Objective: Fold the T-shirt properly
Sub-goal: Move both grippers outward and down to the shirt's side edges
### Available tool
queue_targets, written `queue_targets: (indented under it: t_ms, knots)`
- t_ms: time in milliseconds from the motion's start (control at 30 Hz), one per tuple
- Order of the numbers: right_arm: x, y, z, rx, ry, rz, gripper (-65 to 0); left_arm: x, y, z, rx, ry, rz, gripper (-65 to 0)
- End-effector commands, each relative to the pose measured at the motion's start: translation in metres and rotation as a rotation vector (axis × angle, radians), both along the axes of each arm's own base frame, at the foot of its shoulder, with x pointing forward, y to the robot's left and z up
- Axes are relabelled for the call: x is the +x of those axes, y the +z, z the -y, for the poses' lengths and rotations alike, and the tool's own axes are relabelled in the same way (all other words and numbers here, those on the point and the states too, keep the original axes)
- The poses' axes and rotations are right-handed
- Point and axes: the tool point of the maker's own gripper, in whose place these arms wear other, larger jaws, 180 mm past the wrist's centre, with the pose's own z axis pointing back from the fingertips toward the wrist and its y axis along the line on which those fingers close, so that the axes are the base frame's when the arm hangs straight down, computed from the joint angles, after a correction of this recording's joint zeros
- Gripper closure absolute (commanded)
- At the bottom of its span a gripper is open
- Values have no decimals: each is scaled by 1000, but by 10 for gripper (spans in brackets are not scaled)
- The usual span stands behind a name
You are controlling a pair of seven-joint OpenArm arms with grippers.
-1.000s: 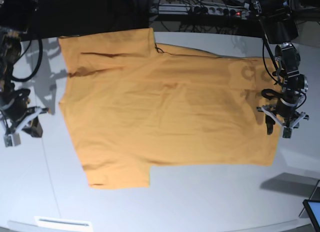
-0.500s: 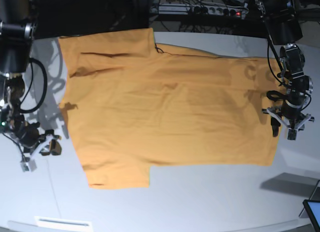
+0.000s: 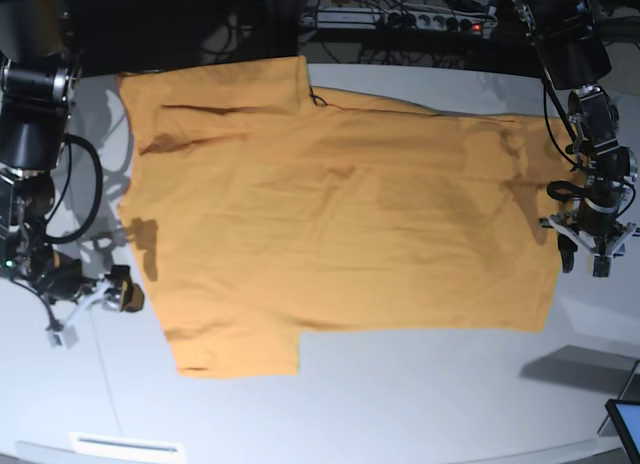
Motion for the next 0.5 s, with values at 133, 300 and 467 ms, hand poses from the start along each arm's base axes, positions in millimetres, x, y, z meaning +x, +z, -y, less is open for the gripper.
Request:
queue_targets:
  t_ms: [133,300,467]
  knots:
    - [19,31,11,5,-24,86,-606,8,21,-5,23,-1,59,-265]
    - [20,29,1,24,-9,85,-595,7,18,-5,21,-1,52,-265]
    - [20,21,-17,51,120,32,-591,1,12,-6,21,2,36,-265]
